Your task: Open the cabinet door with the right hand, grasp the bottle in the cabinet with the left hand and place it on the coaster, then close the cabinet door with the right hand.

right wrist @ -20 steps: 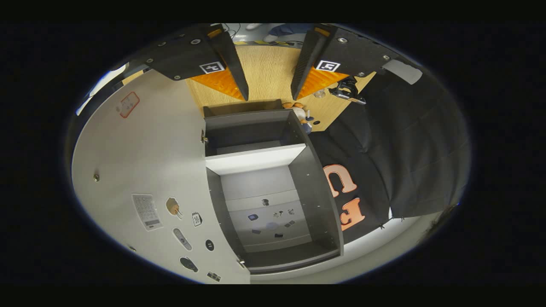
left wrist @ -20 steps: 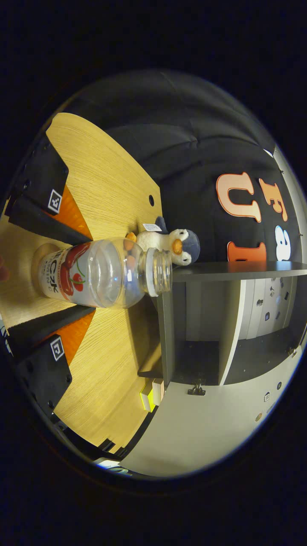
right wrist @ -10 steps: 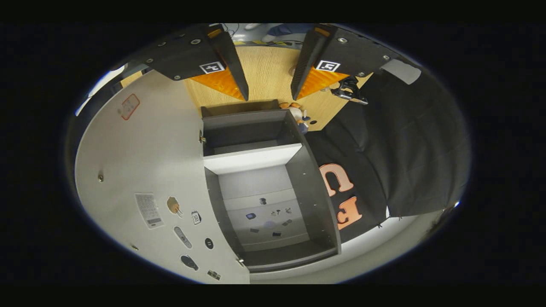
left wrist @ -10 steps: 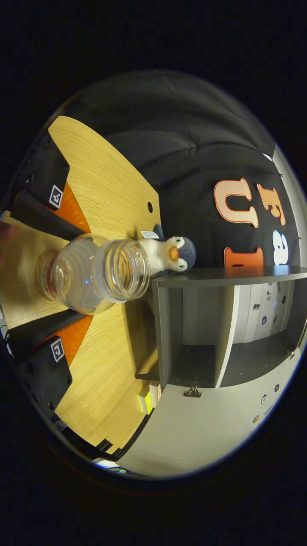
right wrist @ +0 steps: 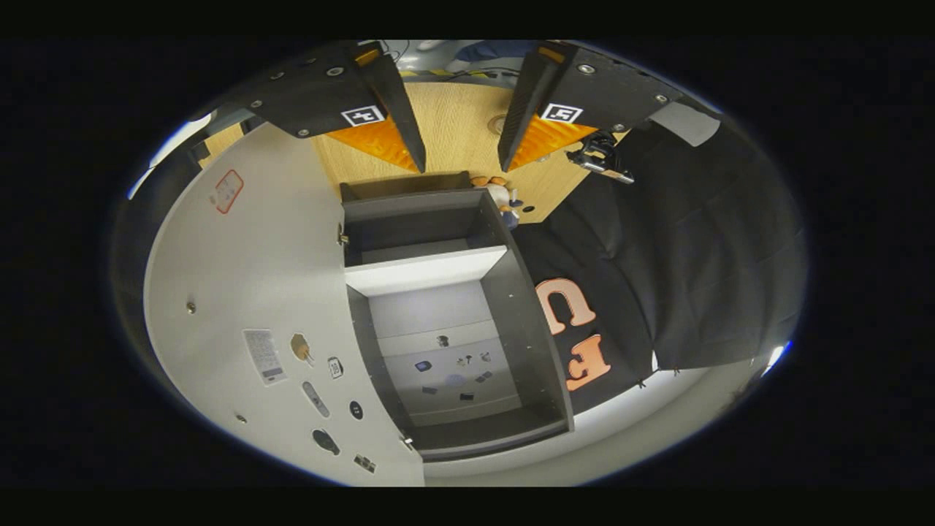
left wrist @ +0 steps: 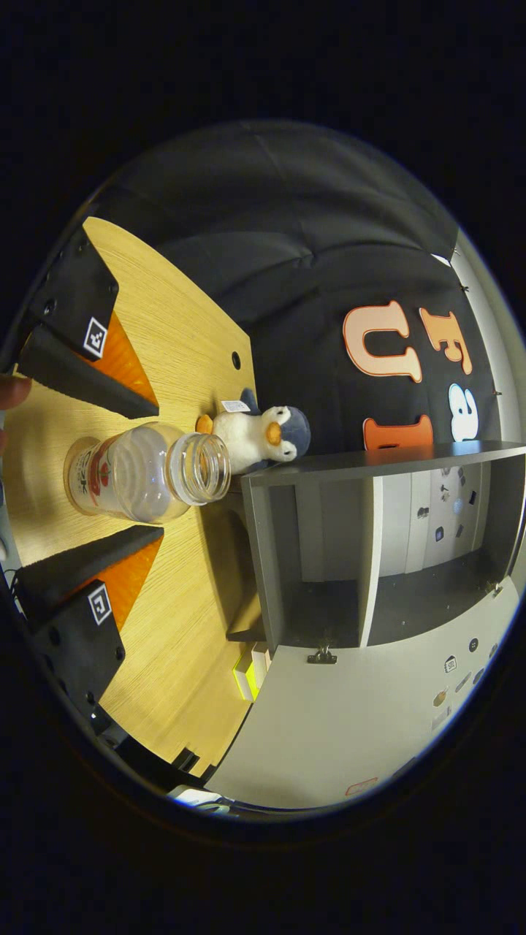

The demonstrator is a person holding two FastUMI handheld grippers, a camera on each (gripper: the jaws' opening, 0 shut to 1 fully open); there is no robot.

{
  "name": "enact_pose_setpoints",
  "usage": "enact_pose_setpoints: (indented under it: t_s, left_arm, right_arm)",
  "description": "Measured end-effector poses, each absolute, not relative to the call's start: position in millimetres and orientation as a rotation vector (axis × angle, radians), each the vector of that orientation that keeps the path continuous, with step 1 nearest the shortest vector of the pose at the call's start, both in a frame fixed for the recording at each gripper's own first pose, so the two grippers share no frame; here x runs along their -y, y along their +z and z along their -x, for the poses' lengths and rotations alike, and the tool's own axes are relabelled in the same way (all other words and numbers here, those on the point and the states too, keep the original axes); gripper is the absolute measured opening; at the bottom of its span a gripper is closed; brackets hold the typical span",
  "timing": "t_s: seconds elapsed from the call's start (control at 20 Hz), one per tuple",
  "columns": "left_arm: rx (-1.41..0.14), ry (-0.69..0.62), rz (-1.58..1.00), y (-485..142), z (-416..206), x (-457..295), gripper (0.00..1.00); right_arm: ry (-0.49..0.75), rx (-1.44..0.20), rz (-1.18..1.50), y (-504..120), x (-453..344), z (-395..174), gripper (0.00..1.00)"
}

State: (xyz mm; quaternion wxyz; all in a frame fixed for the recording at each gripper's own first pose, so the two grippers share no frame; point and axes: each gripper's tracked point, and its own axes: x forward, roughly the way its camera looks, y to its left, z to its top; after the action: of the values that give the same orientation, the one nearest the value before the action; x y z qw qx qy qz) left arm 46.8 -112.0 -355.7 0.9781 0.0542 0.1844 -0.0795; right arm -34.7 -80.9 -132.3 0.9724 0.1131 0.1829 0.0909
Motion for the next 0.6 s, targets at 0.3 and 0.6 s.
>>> enact_pose_setpoints:
  t_s: [0.3,0.6]
  left_arm:
    - [-0.31,-0.16,-0.107,-309,-31,113,0.94]
    - [-0.169,-0.193,-0.068,-218,-17,133,0.96]
  right_arm:
    - [0.168,-0.306,-0.209,-108,93,53,0.63]
    - [0.107,-0.186,-0.171,-62,118,72,0.64]
